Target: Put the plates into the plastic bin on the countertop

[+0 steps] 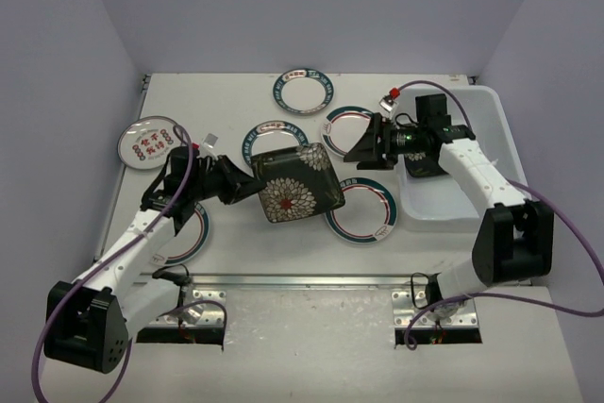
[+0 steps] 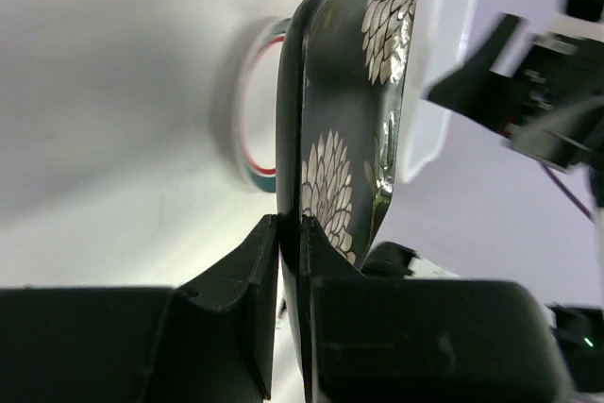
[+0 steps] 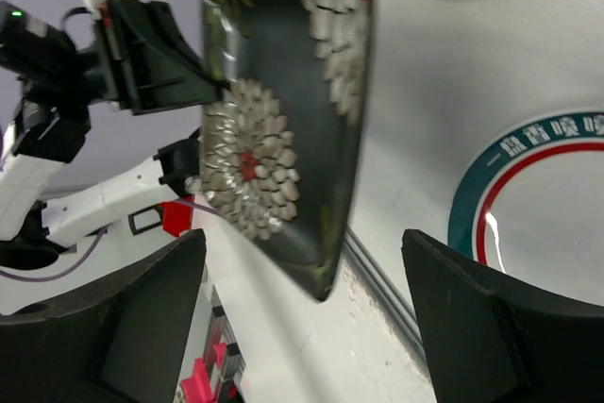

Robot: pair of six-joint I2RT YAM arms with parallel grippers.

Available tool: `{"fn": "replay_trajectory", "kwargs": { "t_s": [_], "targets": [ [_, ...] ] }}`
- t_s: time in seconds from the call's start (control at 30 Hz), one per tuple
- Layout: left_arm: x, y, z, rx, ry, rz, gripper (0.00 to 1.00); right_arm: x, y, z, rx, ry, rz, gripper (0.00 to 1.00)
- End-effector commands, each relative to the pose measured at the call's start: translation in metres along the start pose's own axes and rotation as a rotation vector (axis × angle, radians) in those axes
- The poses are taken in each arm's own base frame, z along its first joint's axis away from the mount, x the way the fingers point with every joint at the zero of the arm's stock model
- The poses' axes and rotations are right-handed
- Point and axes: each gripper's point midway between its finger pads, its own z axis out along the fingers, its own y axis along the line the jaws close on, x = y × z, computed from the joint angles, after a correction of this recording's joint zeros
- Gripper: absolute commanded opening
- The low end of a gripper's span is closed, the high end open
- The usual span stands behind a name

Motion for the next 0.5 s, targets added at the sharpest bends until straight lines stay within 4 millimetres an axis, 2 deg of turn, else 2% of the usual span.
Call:
{"fn": "replay_trajectory", "kwargs": {
  "t_s": [0.0,0.13,0.17,0.23,0.3,0.43,0.47],
  "targets": [
    [-0.008,-0.12,-0.033,0.439,0.018,0.16,0.0,0.001,-0.004,0.01,0.026,0.055,-0.047,0.81],
    [-0.011,-0.134,-0.035,0.483,0.038,0.163,0.0,0.008,0.007,0.021,-0.031,0.092,-0.035,0.75],
    [-0.011,-0.138,-0.036,0.495,0.042,0.169,0.0,0.01,0.008,0.024,-0.042,0.096,-0.017,0.71],
    [-0.012,-0.142,-0.035,0.505,0.059,0.172,0.0,0.014,0.012,0.028,-0.077,0.103,0.023,0.55],
    [-0.013,-0.143,-0.033,0.507,0.073,0.182,0.0,0.01,0.018,0.031,-0.123,0.079,0.013,0.29],
    [-0.011,-0.142,-0.029,0.503,0.108,0.197,0.0,0.002,0.038,0.032,-0.189,0.052,0.011,0.24],
    [-0.01,-0.142,-0.029,0.505,0.112,0.203,0.0,0.001,0.041,0.032,-0.192,0.052,0.008,0.15]
  ]
}}
